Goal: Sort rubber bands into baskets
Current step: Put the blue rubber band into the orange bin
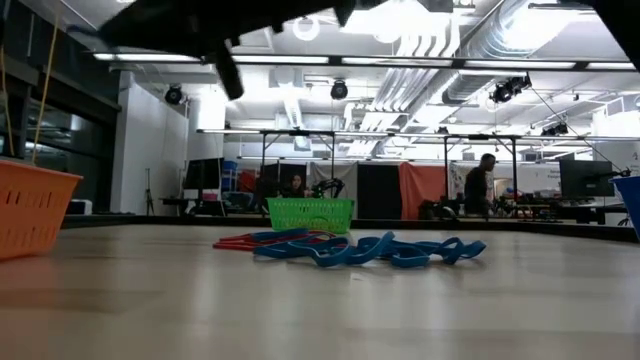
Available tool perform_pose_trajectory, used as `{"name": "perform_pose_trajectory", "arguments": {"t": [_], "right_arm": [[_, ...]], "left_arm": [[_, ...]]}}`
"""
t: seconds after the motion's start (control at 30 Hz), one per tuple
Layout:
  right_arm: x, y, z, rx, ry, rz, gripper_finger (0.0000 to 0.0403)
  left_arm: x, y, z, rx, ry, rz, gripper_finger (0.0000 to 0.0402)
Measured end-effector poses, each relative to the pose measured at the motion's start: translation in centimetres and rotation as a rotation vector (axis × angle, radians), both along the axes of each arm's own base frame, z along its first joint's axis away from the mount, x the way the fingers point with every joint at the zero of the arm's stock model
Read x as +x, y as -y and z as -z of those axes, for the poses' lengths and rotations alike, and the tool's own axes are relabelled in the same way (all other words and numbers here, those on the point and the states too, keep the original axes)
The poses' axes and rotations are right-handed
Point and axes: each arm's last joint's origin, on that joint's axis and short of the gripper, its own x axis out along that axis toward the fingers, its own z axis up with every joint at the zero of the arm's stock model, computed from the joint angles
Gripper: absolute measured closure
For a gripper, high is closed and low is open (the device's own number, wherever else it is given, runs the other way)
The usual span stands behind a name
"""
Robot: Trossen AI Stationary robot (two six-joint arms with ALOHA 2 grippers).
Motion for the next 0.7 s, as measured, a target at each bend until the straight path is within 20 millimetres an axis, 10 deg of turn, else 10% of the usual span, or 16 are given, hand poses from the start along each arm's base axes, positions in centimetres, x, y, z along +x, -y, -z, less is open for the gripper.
{"name": "perform_pose_trajectory", "arguments": {"t": [0.7], "right_arm": [[1.4,-3.8,7.2,0.167,-0.044,-0.035,0.0377]], "left_arm": [[3.8,3.2,0.8,-0.059,-0.023,-0.221,0.0401]]}}
